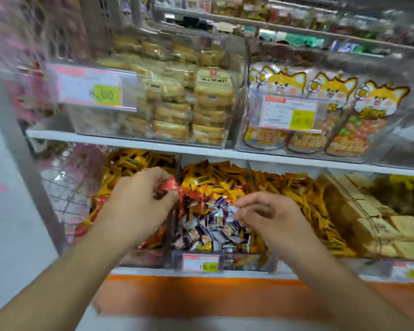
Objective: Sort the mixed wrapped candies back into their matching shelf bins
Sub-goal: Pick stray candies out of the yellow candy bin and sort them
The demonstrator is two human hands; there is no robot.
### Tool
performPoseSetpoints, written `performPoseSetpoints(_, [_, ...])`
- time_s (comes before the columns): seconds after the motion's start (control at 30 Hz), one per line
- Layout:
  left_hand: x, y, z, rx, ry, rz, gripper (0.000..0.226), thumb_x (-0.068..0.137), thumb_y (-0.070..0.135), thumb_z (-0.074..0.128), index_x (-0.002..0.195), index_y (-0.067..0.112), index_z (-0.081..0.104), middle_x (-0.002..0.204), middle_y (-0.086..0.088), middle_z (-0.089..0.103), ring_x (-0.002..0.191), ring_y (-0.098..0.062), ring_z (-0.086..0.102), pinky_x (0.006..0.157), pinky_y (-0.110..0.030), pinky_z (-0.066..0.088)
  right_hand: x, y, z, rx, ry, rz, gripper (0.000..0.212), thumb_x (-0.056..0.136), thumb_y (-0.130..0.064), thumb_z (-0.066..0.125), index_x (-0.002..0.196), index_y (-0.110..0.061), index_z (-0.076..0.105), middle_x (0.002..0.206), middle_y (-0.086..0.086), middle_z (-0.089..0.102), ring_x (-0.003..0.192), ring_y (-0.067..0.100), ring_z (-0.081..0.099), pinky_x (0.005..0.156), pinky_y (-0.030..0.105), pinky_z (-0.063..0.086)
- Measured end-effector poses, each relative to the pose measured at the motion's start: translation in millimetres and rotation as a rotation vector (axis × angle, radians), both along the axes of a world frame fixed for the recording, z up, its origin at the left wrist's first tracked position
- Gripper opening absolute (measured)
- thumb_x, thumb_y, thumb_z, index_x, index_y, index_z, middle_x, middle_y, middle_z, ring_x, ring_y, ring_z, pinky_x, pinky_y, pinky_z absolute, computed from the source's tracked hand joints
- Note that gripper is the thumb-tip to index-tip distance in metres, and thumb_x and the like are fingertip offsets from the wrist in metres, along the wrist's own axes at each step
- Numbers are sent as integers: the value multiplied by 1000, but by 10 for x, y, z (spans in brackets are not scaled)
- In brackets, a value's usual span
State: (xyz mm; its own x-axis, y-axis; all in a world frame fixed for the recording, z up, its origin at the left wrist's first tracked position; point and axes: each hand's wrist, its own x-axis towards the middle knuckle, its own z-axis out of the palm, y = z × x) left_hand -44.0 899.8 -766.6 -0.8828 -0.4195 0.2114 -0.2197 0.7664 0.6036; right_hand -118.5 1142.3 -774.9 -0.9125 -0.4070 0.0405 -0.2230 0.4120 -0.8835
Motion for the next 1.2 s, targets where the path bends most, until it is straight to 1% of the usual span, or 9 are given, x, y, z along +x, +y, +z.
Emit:
performPoseSetpoints(0.23, [-40, -217, 9, -157, -29, 102, 49, 92, 30, 70, 136, 14, 56, 134, -15, 62, 119, -40, 60, 95, -45, 48, -428, 357, 44, -33, 71, -167, 26, 101, -7, 62, 117, -27, 64, 91, -5, 78, 91, 13, 73, 86, 49, 59])
performPoseSetpoints(0.37, [-186, 231, -60, -161, 32, -256, 54, 96, 36, 64, 148, 31, 48, 152, 13, 48, 138, -14, 49, 113, -31, 38, -776, 843, -99, 76, 129, -284, 39, 96, 3, 55, 121, -26, 63, 96, -9, 74, 95, 22, 72, 78, 54, 60])
performPoseSetpoints(0.43, [-289, 479, -184, -168, -5, -432, 57, 100, 44, 56, 153, 41, 37, 159, 28, 30, 144, 1, 34, 120, -20, 27, -892, 980, -200, 208, 178, -274, 45, 96, -3, 60, 134, -25, 58, 107, -16, 67, 103, 20, 68, 76, 38, 60])
performPoseSetpoints(0.57, [-494, 924, -369, -170, -94, -603, 64, 104, 55, 41, 158, 52, 9, 160, 41, -5, 136, 23, 2, 105, 0, -2, -1051, 990, -366, 482, 238, -104, 69, 98, -35, 68, 155, -47, 31, 161, -11, 34, 152, 14, 24, 119, 38, 34])
performPoseSetpoints(0.63, [-569, 1068, -413, -155, -109, -646, 64, 103, 59, 37, 158, 56, 3, 159, 43, -12, 136, 24, -6, 102, 1, -5, -1120, 935, -487, 532, 237, 35, 72, 96, -44, 68, 154, -56, 26, 166, -15, 21, 154, 5, 10, 121, 30, 19])
performPoseSetpoints(0.73, [-622, 1218, -445, -133, -148, -699, 63, 103, 61, 32, 156, 58, -1, 156, 45, -21, 143, 20, 1, 116, -5, 12, -1203, 924, -670, 568, 192, 214, 69, 94, -49, 70, 153, -55, 34, 162, -16, 31, 150, 7, 27, 122, 30, 28])
performPoseSetpoints(0.93, [-650, 1242, -506, -143, -175, -715, 61, 99, 64, 29, 156, 58, 7, 149, 52, -24, 146, 13, 16, 113, -11, 22, -1319, 1181, -722, 588, 316, 109, 31, 84, -50, 80, 111, -37, 70, 106, -14, 60, 93, 7, 57, 79, 26, 49])
performPoseSetpoints(1.1, [-645, 1283, -492, -171, -220, -703, 61, 97, 66, 27, 156, 59, 10, 150, 52, -22, 134, 17, 33, 106, -12, 30, -1319, 1369, -645, 584, 361, -36, 12, 88, -37, 81, 89, -29, 72, 85, -19, 60, 76, 0, 54, 60, 13, 33])
performPoseSetpoints(1.2, [-617, 1304, -450, -194, -273, -678, 60, 98, 65, 29, 155, 61, 9, 148, 52, -25, 98, 23, 48, 88, -9, 31, -1341, 1489, -591, 618, 369, -170, 13, 88, -37, 80, 97, -29, 76, 98, -15, 66, 84, 6, 57, 64, 14, 41])
